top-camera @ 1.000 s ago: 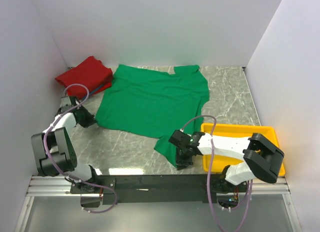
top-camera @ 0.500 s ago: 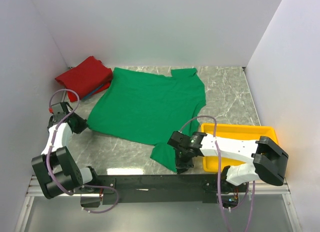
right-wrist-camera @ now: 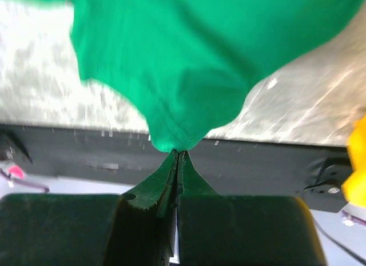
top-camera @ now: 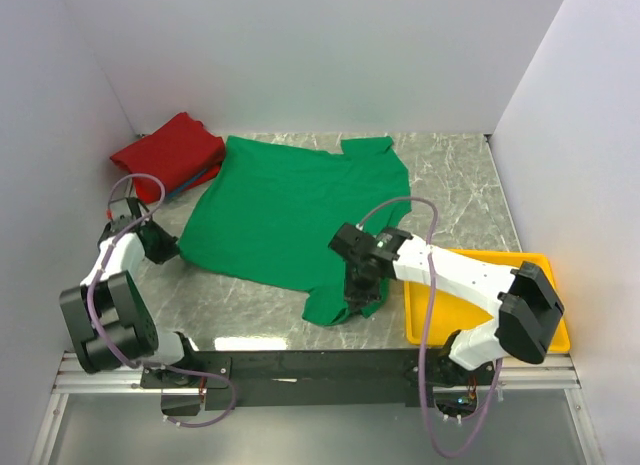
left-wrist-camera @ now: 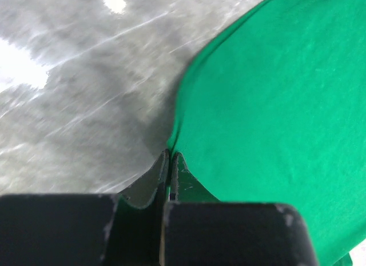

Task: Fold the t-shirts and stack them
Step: Fold the tshirt

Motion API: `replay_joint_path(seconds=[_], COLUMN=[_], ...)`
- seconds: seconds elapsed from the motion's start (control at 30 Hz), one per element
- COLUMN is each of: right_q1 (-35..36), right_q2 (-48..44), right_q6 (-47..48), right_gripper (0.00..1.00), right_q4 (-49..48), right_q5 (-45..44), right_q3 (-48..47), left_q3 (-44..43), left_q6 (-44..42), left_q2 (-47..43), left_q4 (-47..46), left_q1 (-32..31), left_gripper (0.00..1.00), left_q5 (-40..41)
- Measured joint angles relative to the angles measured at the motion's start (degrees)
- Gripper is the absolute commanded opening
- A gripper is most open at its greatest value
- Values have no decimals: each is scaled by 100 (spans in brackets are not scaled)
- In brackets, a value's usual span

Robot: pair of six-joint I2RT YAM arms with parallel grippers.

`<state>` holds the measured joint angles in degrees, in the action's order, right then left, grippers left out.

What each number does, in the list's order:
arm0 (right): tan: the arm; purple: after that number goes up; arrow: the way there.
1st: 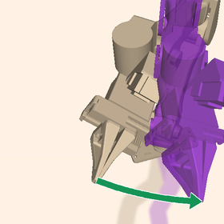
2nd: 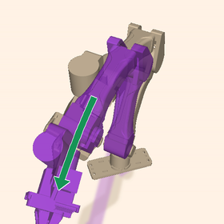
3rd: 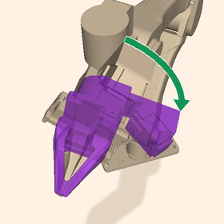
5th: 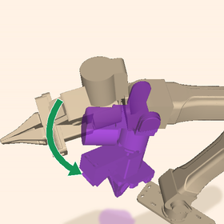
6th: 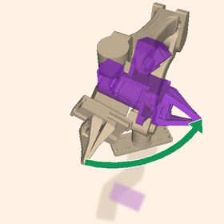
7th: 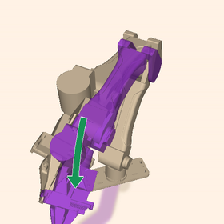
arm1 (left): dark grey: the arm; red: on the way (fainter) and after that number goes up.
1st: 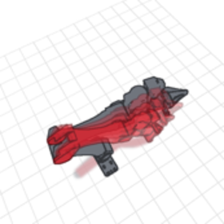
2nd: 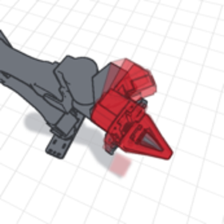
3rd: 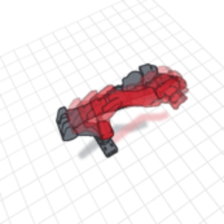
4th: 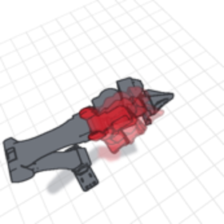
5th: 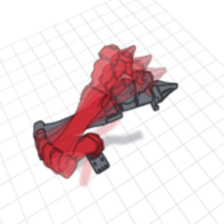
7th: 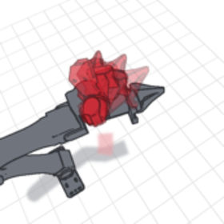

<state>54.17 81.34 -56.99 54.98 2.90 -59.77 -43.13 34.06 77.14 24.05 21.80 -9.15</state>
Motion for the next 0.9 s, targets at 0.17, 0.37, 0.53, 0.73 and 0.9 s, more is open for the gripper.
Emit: replay_joint_path(seconds=[0.17,0.37,0.53,0.73,0.9], right_q1=[-590,-1093,-1368,-1388,-1392], right_q2=[404,870,1176,1307,1342], right_q6=[402,903,1237,1486,1510], right_gripper=[0,0,0,0,0], right_q4=[107,155,208,227,254], right_q5=[-181,-348,-374,-326,-308], right_q3=[-417,-1012,-1386,-1473,-1493], left_q3=[-542,-1172,-1543,-1576,-1576], left_q6=[-39,-35,-37,-39,-39], left_q2=[577,1130,1550,1657,1659], left_q4=[20,31,37,63,61], left_q1=[-273,-442,-514,-535,-535], left_gripper=[1,1,1,1,1], left_q5=[-4,-28,-50,-50,-90])
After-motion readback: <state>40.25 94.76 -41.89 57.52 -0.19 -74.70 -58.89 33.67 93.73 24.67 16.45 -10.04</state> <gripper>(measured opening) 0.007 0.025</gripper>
